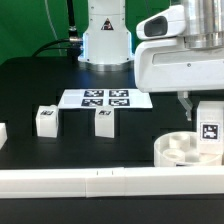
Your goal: Assemble stool
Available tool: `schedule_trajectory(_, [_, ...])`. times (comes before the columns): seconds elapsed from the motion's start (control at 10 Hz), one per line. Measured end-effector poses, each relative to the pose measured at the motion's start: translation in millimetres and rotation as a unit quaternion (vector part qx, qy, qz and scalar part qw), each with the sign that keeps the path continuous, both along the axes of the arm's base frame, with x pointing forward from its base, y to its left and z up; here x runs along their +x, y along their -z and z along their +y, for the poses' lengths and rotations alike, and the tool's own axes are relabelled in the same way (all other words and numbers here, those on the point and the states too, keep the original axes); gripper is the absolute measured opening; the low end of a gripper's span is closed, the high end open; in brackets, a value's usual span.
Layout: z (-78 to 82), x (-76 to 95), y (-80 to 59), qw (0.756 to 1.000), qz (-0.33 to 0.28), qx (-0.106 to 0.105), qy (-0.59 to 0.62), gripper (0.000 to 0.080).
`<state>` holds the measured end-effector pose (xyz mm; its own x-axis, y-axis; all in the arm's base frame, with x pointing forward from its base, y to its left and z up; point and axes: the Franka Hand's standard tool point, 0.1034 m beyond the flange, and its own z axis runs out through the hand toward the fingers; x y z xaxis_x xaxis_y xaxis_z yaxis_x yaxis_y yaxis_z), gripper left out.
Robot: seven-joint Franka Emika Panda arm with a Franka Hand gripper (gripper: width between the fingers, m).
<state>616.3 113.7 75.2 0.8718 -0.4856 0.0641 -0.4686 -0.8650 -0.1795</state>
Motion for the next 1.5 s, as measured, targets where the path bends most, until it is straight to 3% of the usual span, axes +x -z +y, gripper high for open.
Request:
schedule_trajectory(0.3, [-0.6, 2.6, -1.1, 0.989, 0.004, 0.038, 0.144, 0.0338])
schedule_trajectory(0.6, [-4.3, 5.0, -4.0, 0.959, 0.012, 0.08, 0.27, 0.0338])
schedule_trajectory(0.9, [-6.5, 4.5, -7.2, 0.878, 0.029, 0.157, 0.451, 0.0338])
schedule_trajectory(1.0, [-7.1, 4.0, -7.2, 0.862, 0.031, 0.172, 0.477, 0.0338])
schedule_trajectory(1.5, [-5.0, 3.2, -6.6, 0.786, 0.06, 0.193, 0.584, 0.0338])
